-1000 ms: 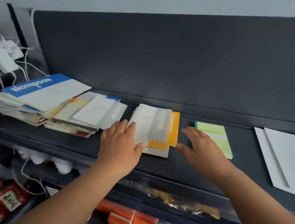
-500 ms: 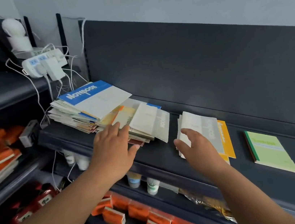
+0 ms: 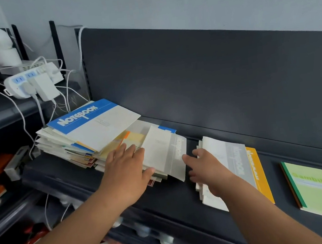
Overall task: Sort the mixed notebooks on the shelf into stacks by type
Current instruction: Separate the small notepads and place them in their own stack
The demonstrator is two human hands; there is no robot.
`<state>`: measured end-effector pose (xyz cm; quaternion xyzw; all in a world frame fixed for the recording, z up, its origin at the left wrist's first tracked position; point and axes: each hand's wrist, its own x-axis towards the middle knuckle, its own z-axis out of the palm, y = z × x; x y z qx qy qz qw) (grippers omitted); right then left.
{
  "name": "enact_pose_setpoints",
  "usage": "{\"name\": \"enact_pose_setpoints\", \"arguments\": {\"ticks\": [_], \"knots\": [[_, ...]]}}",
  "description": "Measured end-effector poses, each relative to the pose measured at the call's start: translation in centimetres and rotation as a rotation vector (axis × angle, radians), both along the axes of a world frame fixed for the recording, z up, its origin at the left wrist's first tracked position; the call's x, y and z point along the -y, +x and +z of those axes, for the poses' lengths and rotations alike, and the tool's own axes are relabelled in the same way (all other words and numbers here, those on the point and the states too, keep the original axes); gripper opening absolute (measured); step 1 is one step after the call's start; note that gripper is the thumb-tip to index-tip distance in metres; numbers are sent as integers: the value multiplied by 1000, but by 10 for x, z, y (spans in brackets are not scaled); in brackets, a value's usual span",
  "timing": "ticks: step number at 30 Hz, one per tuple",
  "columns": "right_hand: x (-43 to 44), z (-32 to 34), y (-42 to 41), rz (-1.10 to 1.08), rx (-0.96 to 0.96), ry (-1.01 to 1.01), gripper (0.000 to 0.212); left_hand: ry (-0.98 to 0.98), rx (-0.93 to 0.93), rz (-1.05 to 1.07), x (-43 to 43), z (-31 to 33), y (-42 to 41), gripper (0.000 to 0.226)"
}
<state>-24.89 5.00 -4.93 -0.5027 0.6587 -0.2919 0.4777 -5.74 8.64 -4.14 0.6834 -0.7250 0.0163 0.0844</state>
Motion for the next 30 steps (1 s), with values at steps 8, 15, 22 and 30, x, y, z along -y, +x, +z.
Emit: {"name": "enact_pose_setpoints", "arguments": {"ticks": [8, 15, 22, 30], "knots": [[40, -12, -14, -111, 410, 119, 16, -26, -56, -36, 24, -16, -10, 56], [29, 7, -77, -98, -72, -170, 31, 108, -25, -16, 40, -22, -14, 79], [9, -7, -118, -125, -685, -73, 46, 210, 129, -118, 51, -21, -2, 96], [4, 9, -33, -87, -587, -312, 46, 270, 137, -273, 63, -7, 27, 85]]}}
